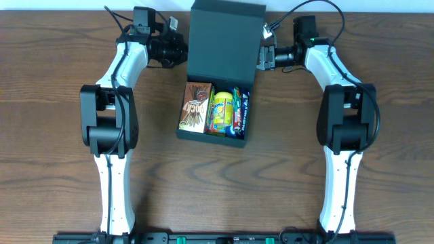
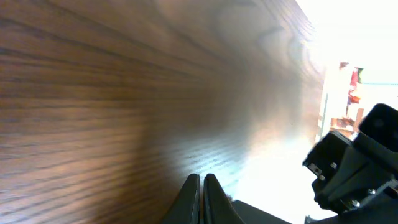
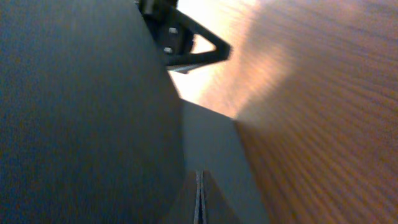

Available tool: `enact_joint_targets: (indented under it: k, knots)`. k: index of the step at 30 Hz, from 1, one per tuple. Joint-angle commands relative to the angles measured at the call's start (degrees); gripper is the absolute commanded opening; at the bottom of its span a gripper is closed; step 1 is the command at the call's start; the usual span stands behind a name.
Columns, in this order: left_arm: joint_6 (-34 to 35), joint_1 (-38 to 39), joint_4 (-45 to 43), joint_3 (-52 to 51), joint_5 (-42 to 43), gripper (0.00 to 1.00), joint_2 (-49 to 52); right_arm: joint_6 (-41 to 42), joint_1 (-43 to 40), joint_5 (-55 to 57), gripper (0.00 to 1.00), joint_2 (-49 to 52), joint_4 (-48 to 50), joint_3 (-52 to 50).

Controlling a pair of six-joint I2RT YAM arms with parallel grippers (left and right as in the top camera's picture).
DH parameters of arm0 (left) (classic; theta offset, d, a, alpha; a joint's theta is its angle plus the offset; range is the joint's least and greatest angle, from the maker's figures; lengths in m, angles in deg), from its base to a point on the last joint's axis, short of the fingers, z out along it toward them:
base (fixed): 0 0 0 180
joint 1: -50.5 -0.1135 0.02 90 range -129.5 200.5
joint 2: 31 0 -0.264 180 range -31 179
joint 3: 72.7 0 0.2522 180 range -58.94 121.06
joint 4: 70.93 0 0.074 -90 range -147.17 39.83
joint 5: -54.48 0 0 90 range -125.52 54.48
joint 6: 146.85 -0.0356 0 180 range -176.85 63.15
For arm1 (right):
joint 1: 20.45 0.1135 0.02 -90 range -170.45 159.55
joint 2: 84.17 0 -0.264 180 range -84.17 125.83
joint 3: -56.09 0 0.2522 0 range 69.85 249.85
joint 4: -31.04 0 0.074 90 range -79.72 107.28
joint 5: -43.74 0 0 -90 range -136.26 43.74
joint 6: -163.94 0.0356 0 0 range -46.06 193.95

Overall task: Pack container
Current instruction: 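Move both grippers to the raised lid's back edge, then push the lid forward with both grippers to close the box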

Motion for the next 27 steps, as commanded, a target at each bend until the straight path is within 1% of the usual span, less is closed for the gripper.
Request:
enact_joint_targets:
  k: [1, 6, 16, 20, 27]
  knots:
    - [-1.3, -1.1, -0.5, 1.0, 4.8, 0.06, 0.2, -1.5, 0.6, -8.2, 0.01, 0.1, 0.1, 0.1]
    - [-2.0, -2.1, -2.1, 1.0, 7.8, 0.06, -0.6, -0.9, 0.6, -8.4, 0.01, -0.3, 0.1, 0.1]
    - [-7.3, -2.4, -2.1, 1.0, 10.8, 0.05, -4.4, 0.2, 0.6, -8.3, 0.01, -4.0, 0.1, 0.1]
    - [-8.4, -2.4, -1.6, 1.0, 11.2, 0.06, -6.2, 1.3, 0.6, -8.2, 0.01, -5.7, 0.0, 0.1]
    - [-14.2, -2.4, 1.2, 1.0, 11.3, 0.05, -10.5, 1.7, 0.6, -7.6, 0.01, -8.6, -0.8, 0.1]
